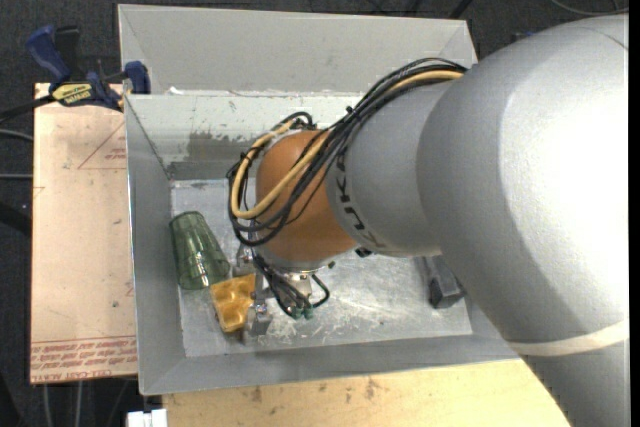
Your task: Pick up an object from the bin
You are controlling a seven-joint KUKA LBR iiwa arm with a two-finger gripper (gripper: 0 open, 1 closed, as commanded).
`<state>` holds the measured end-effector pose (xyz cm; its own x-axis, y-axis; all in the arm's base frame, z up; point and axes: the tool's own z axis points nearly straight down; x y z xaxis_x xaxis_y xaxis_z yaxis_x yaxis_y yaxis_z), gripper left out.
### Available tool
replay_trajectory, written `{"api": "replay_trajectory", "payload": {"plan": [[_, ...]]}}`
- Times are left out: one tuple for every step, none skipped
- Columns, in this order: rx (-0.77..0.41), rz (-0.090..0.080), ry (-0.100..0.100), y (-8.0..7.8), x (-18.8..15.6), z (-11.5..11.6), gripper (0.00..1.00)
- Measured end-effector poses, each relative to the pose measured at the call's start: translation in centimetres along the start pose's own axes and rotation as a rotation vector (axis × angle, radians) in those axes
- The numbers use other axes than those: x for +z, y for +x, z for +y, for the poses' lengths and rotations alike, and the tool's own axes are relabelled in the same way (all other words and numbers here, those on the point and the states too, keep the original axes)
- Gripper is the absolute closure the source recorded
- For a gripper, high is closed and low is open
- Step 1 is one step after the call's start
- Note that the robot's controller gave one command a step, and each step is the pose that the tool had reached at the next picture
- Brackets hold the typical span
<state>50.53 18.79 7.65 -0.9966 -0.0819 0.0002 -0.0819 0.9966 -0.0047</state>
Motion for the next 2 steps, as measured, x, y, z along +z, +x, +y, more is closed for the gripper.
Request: {"api": "replay_trajectory", "payload": {"plan": [[0.0,0.0,0.0,0.0,0.0,0.0,1.0],[-0.21,0.0,-0.005,-1.4,-18.7,-1.0,1.0]]}}
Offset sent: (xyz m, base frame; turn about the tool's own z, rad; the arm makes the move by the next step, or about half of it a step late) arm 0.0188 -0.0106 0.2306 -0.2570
